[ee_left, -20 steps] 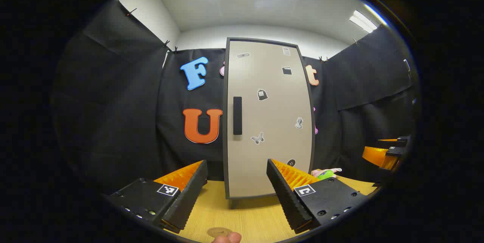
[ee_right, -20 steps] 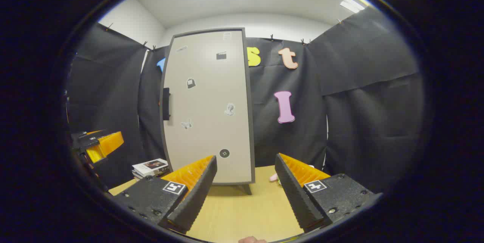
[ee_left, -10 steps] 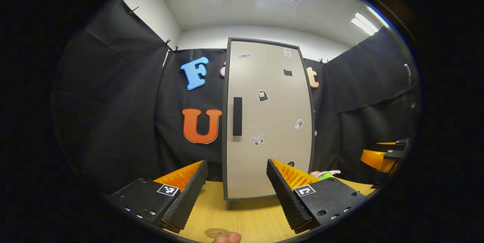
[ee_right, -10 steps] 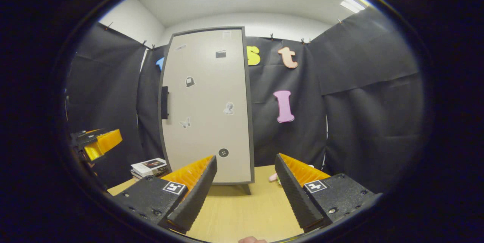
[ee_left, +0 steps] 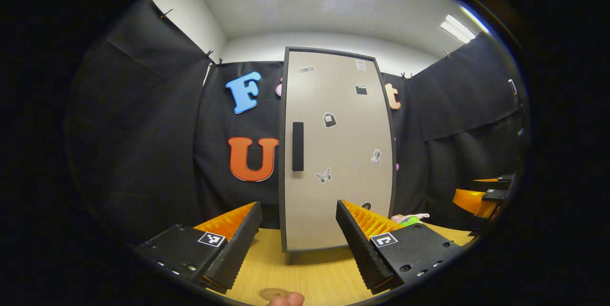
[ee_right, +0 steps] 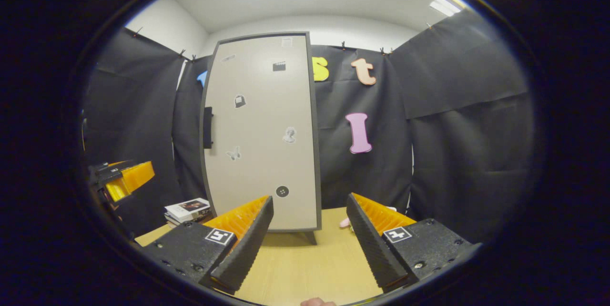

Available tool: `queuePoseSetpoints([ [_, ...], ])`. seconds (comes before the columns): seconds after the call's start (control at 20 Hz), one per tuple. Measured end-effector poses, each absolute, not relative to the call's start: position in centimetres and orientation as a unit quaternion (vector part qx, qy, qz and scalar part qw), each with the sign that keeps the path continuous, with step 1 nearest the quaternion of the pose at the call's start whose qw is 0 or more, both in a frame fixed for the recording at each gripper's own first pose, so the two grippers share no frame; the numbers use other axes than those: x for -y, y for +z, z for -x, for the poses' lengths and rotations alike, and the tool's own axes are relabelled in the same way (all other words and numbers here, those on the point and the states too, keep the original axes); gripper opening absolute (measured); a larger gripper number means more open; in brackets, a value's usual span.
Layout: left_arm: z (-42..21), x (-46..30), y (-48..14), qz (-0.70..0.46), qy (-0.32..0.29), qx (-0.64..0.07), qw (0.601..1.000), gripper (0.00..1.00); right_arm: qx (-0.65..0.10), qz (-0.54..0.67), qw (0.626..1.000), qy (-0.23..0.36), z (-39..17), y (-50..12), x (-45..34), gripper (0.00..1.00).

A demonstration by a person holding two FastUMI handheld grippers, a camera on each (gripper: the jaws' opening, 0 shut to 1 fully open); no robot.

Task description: Open the cabinet door with the right hand, grasp the bottle in the cabinet with the left hand and place it on the coaster, then close the cabinet door with the right hand.

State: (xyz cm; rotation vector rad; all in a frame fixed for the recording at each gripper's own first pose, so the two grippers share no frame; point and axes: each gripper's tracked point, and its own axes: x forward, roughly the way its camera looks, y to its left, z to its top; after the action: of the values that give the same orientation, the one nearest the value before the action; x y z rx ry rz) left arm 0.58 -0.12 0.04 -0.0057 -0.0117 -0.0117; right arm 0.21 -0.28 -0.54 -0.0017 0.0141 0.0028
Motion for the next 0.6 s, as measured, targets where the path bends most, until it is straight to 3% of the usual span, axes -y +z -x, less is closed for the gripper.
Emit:
queuePoseSetpoints([
  [0.05,-0.59,0.06,-0.06,0.002,-0.004,0.005,1.000,0.95,-0.008,0.001,1.000,0.002,-0.20,-0.54,0.29,0.95],
  [0.15,-0.45,0.00,-0.13,0.000,-0.003,0.004,1.000,0.95,-0.011,0.001,1.000,0.003,-0.09,-0.54,0.33,0.99],
  [0.2,-0.39,-0.03,-0.01,0.001,-0.003,0.004,1.000,0.95,-0.010,0.001,1.000,0.002,-0.06,-0.52,0.35,0.95],
  [0.25,-0.33,0.10,0.03,0.002,-0.004,0.005,1.000,0.95,-0.008,0.002,1.000,0.002,-0.08,-0.46,0.39,0.99],
  [0.6,-0.09,0.35,0.15,0.001,-0.008,0.005,1.000,0.95,0.001,0.012,1.000,0.024,-0.28,0.18,-0.14,0.97],
])
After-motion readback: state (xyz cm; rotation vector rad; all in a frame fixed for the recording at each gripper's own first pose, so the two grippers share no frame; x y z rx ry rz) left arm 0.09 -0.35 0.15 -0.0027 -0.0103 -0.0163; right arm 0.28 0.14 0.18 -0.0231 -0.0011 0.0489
